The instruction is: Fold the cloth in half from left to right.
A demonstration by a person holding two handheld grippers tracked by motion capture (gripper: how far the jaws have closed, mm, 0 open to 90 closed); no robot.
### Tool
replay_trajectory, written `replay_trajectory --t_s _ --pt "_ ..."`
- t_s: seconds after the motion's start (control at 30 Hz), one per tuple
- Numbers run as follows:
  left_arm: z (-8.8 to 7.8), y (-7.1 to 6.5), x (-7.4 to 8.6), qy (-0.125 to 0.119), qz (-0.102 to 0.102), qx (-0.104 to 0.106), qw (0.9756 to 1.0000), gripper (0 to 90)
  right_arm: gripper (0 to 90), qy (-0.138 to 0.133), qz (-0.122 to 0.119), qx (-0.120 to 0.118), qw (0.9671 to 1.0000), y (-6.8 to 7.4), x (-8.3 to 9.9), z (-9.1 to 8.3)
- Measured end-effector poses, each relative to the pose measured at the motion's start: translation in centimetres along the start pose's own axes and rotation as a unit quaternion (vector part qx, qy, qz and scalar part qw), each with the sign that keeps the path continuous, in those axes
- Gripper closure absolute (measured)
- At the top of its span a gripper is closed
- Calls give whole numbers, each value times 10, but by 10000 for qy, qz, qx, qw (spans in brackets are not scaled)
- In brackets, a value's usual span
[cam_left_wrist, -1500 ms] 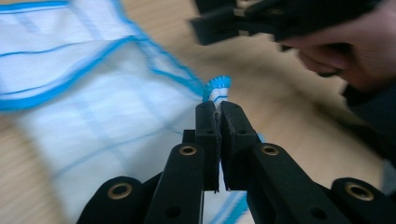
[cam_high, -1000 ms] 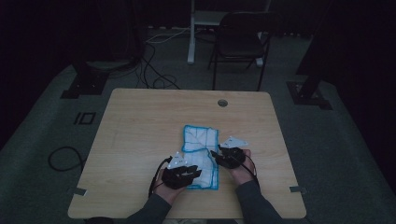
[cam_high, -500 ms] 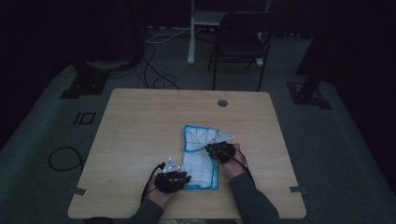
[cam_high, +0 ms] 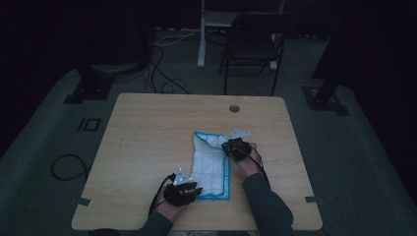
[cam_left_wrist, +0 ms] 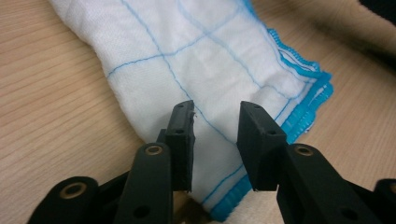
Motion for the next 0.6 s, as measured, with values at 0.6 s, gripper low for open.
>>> replay_trajectory --t_s 0.6 --pt "18 -35 -6 166 435 543 9974 613 607 -97 406 -253 9988 -18 0 12"
Point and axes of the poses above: each handheld gripper's, and its own axes: z roughly forward along the jaws, x roughly out of its underside, y roughly to its left, the point moved 1 cm from there along z, roughly forward along the jaws, and after that the axes turned 9 degrees about -z, right-handed, at the moved point
